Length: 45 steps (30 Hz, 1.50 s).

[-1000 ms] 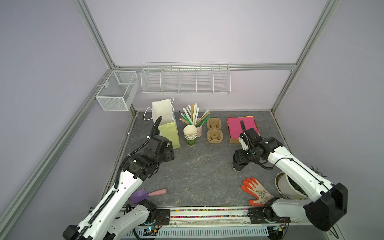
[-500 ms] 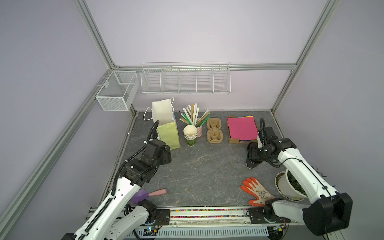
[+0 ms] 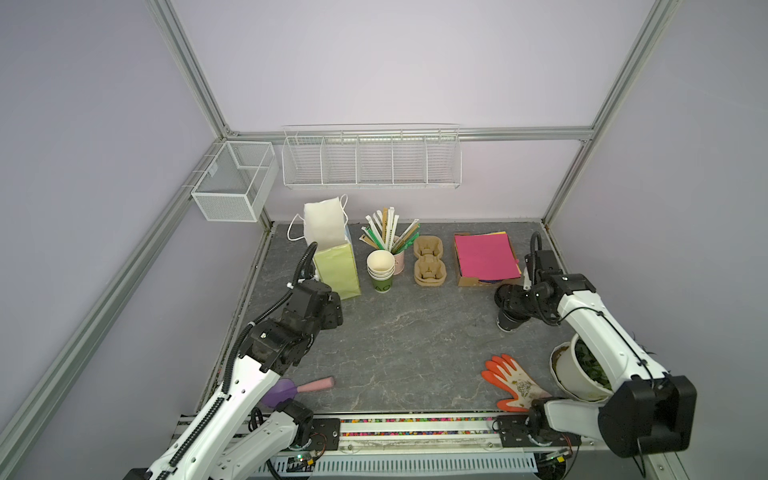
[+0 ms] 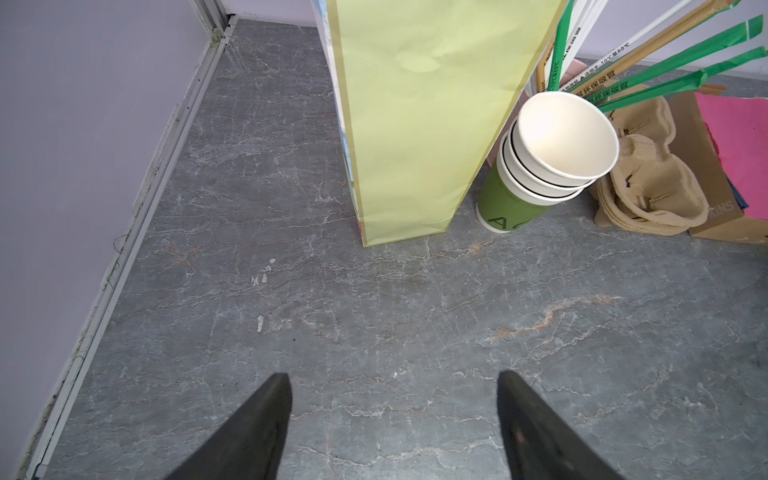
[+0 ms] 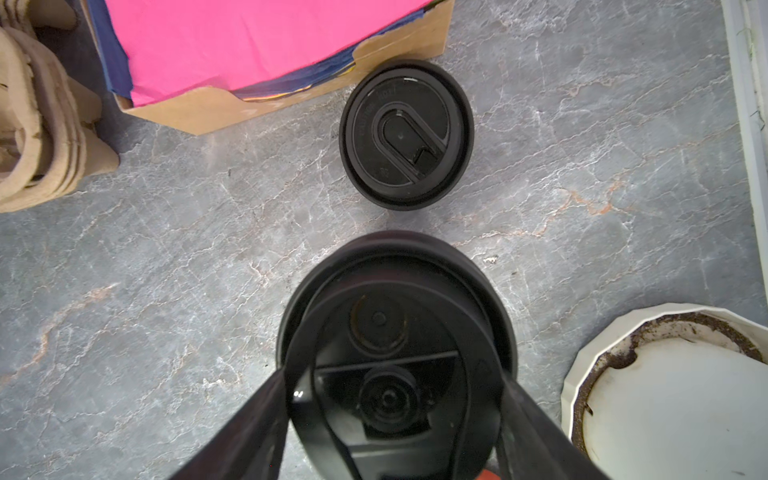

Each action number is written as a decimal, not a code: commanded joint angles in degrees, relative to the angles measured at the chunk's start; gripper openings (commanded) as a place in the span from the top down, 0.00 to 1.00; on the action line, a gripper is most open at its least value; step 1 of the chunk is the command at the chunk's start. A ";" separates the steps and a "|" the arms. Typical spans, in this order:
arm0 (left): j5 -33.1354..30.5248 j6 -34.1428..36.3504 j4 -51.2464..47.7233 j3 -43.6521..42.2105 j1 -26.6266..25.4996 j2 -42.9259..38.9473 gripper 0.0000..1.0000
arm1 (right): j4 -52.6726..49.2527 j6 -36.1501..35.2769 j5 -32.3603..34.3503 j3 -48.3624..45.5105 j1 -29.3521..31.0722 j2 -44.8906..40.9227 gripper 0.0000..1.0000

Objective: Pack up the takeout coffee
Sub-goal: 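Set the lidded black cup down beside the pink-paper box, open right gripper, then move the right gripper to the tan pulp cup carrier and grasp it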

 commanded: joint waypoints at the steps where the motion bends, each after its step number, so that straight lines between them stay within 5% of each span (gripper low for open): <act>1: -0.10 1.27 -0.24 -0.73 0.17 0.00 0.21 | 0.44 0.75 -0.84 -0.88 -0.44 0.17 0.26; 23: -0.04 1.27 -0.21 -0.81 0.17 0.00 0.19 | -3.38 0.57 0.99 5.62 -0.40 -2.97 0.12; 29: -0.76 0.90 0.05 -1.08 0.22 -0.47 0.18 | -3.59 0.21 -5.54 9.87 1.22 -5.81 0.11; 32: -0.65 0.88 0.57 -1.25 0.21 -1.07 0.18 | -2.54 0.84 -7.25 11.00 6.75 -5.54 0.11; 37: -1.08 0.75 0.89 -1.50 0.22 -1.90 0.18 | -0.33 3.80 -4.26 14.81 17.13 0.44 0.12; 45: -4.11 0.27 2.38 -2.70 0.19 -6.01 0.18 | 3.71 5.98 -3.13 27.14 23.37 19.92 0.16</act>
